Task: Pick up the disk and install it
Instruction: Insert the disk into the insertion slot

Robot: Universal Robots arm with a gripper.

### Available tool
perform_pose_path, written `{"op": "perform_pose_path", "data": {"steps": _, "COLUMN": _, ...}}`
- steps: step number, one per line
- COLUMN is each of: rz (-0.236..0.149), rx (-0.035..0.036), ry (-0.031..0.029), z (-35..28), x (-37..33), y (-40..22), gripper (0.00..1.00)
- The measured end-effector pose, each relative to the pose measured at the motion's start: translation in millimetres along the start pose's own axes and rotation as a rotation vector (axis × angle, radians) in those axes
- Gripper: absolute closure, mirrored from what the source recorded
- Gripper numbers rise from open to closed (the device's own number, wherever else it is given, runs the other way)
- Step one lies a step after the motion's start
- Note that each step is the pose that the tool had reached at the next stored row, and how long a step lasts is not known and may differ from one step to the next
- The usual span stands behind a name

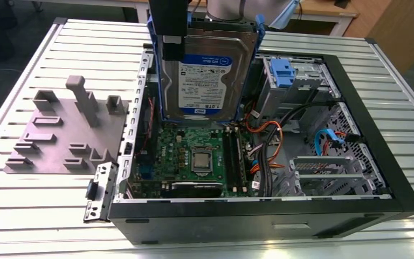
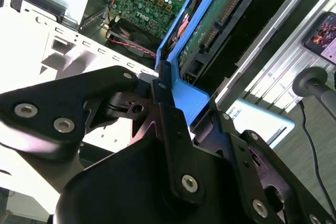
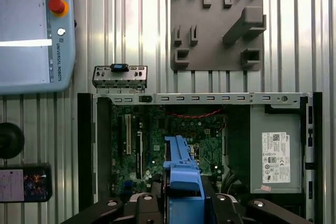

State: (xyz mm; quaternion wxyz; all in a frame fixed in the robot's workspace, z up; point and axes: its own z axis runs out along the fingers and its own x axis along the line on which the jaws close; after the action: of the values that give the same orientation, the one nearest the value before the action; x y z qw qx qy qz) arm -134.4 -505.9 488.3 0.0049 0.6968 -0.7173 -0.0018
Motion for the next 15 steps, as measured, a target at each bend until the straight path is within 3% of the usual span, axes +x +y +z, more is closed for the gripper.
{"op": "perform_pose_path", "data": {"steps": 15, "rz": 0.000, "rx": 0.0000, "ry": -0.0001, "z": 0.2, "x": 0.0, "y": -1.2, "gripper": 0.64}}
